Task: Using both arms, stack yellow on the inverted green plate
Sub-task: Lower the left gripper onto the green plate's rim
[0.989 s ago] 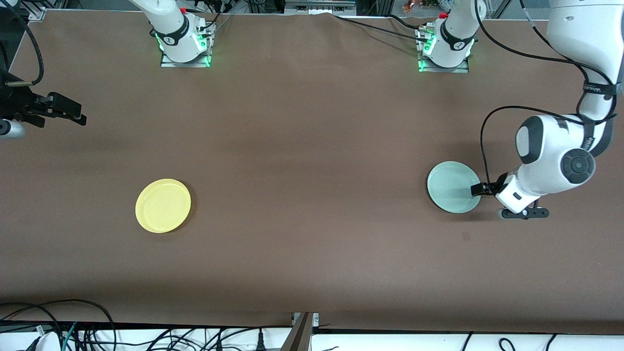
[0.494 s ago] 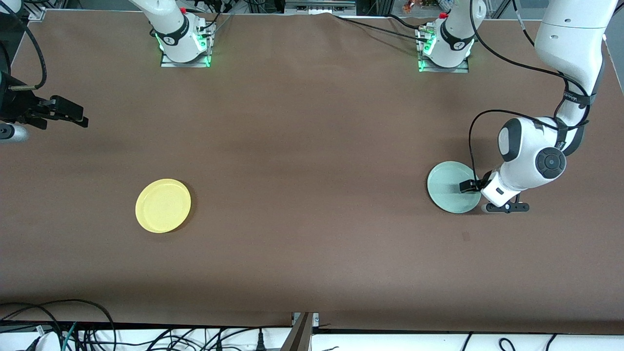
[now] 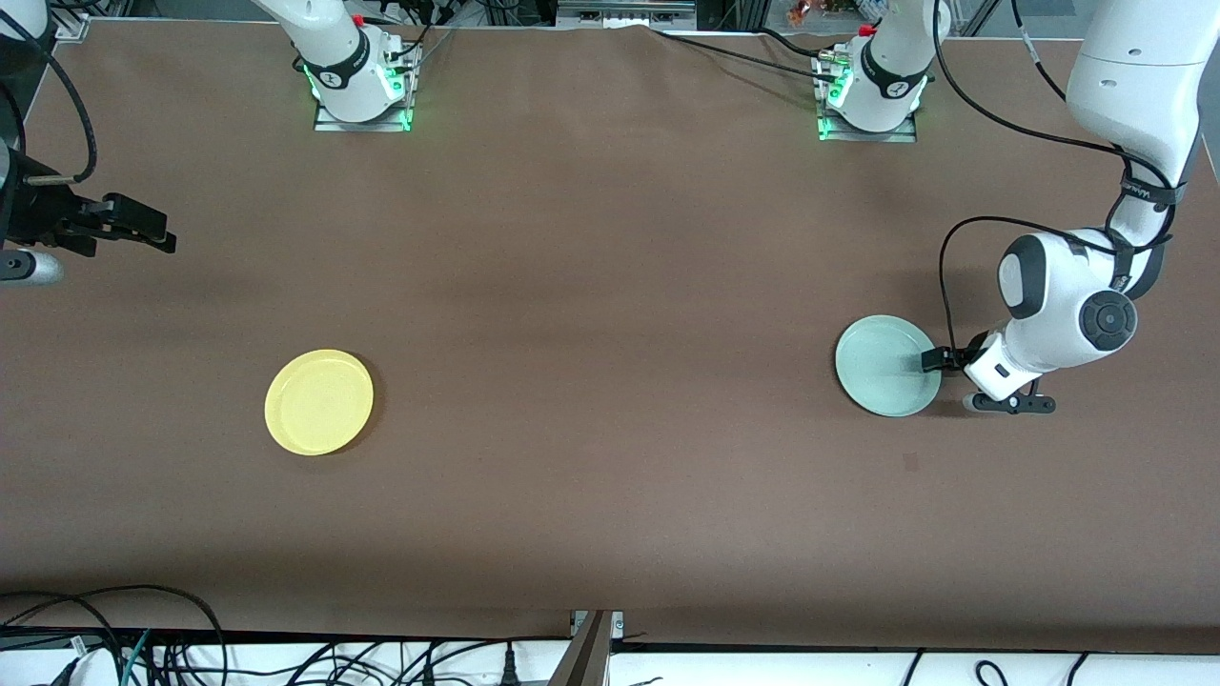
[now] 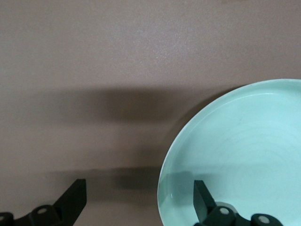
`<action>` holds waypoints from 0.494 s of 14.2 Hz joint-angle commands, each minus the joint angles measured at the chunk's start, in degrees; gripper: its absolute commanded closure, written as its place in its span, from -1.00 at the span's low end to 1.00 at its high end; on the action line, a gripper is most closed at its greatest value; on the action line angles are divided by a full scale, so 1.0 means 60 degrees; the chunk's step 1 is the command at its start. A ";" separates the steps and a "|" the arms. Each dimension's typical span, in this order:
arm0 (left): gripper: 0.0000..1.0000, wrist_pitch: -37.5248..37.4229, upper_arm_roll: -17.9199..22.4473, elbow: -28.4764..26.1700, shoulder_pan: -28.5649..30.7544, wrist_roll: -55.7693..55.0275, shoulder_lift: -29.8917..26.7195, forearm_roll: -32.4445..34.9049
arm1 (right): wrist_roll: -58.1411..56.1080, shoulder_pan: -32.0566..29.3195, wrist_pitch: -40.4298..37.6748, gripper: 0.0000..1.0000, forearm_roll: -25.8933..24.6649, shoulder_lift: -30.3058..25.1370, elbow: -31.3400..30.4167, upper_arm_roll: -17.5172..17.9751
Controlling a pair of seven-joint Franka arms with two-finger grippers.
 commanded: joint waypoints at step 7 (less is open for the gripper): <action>-0.82 0.0211 -0.0122 -0.0018 -0.0009 0.0149 0.0108 0.0071 | -0.0027 0.0061 0.0116 -1.00 0.0055 0.0967 0.0181 -0.0011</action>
